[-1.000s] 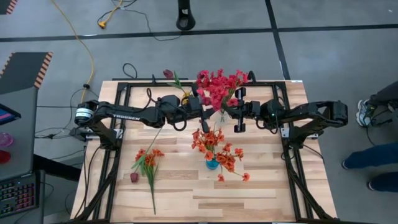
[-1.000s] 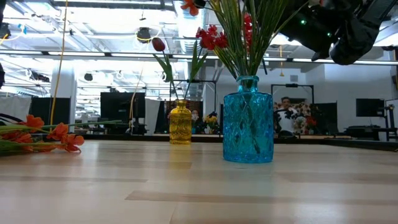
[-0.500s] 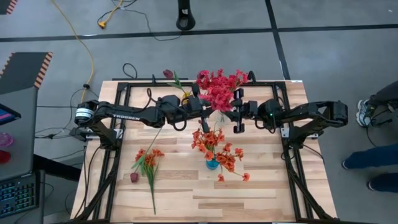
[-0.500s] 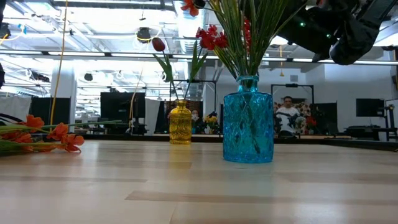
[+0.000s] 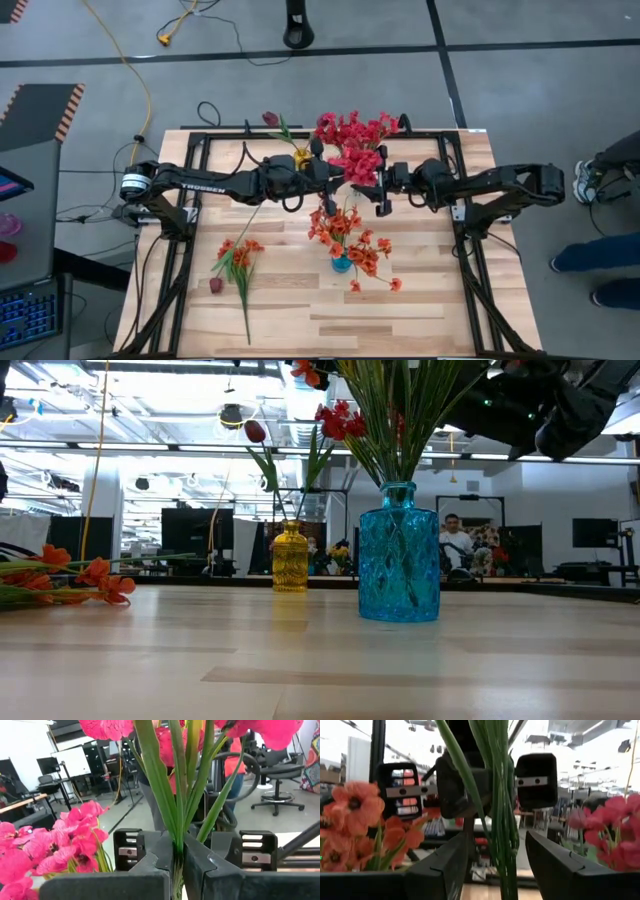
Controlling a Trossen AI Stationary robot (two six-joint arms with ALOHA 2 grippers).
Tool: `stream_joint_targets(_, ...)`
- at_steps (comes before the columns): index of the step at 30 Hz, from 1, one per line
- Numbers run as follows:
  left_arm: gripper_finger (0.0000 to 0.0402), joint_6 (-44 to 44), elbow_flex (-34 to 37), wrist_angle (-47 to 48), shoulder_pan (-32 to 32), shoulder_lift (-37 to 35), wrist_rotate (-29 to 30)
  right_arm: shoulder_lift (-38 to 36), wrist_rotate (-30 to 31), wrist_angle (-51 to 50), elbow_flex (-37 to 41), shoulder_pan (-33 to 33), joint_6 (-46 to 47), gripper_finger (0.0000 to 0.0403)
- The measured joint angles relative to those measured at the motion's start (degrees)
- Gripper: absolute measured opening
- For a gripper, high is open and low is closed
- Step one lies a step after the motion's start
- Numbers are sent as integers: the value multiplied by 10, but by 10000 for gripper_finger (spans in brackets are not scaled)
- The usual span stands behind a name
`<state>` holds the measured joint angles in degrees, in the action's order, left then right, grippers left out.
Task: Sort flowers into vase by color
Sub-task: Put the red flowers into the transparent vase
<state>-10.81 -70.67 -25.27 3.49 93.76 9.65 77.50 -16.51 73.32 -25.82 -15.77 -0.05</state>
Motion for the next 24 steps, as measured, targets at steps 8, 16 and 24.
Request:
stream_joint_targets(8, 4, 1, 0, 27, 0, 0, 0, -64, 0, -134, 0, 0, -19, 224)
stream_joint_targets(16, 4, 11, 0, 63, 0, 0, 0, -101, 0, -176, 0, 0, -19, 223)
stream_joint_targets(24, 4, 21, 0, 69, 0, 0, -7, -93, 0, -255, -27, 8, -21, 223)
